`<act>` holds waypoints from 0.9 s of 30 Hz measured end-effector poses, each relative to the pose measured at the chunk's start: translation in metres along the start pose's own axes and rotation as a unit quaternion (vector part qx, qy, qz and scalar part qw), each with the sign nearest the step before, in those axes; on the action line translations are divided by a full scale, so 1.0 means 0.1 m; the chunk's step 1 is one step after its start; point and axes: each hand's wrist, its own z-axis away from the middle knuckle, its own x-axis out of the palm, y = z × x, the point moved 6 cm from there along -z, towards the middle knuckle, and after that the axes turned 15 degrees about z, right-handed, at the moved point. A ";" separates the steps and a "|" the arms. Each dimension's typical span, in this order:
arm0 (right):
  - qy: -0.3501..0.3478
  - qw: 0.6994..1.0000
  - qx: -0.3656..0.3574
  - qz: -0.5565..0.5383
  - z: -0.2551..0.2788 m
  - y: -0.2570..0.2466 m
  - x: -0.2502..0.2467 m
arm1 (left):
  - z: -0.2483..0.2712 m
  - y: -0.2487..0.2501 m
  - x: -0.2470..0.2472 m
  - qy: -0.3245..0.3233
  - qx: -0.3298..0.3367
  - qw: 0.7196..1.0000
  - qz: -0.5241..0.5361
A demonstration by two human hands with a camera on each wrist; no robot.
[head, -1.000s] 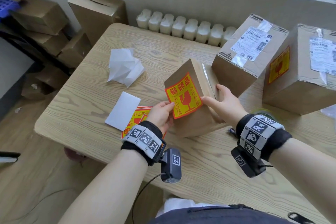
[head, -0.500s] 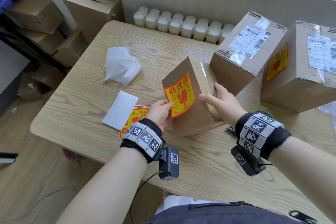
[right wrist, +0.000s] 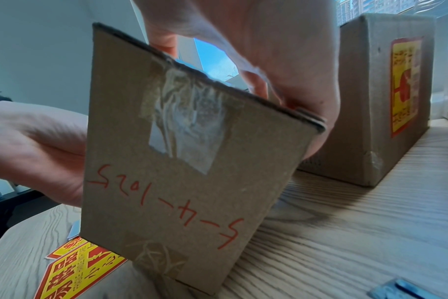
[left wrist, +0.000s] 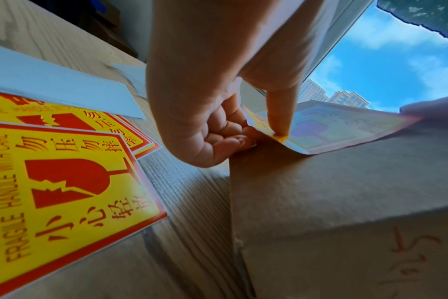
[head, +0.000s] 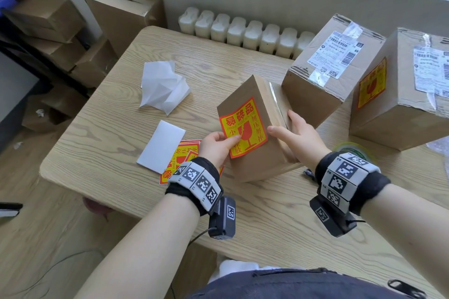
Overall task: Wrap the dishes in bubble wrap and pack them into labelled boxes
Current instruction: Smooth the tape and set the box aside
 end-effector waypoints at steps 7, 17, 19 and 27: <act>0.004 1.000 -0.002 0.011 -0.01 0.01 0.01 | -0.10 0.05 -0.08 0.014 0.041 0.991 -0.125; 0.009 1.000 -0.003 0.021 -0.03 0.03 0.01 | 0.04 0.25 -0.18 0.086 0.106 0.915 -0.380; 0.009 1.000 -0.004 0.020 -0.03 0.03 0.01 | 0.06 0.25 -0.21 0.088 0.113 0.903 -0.405; 0.007 1.000 0.006 0.009 -0.02 0.05 0.07 | 0.35 0.18 0.51 -0.141 0.292 0.842 -0.431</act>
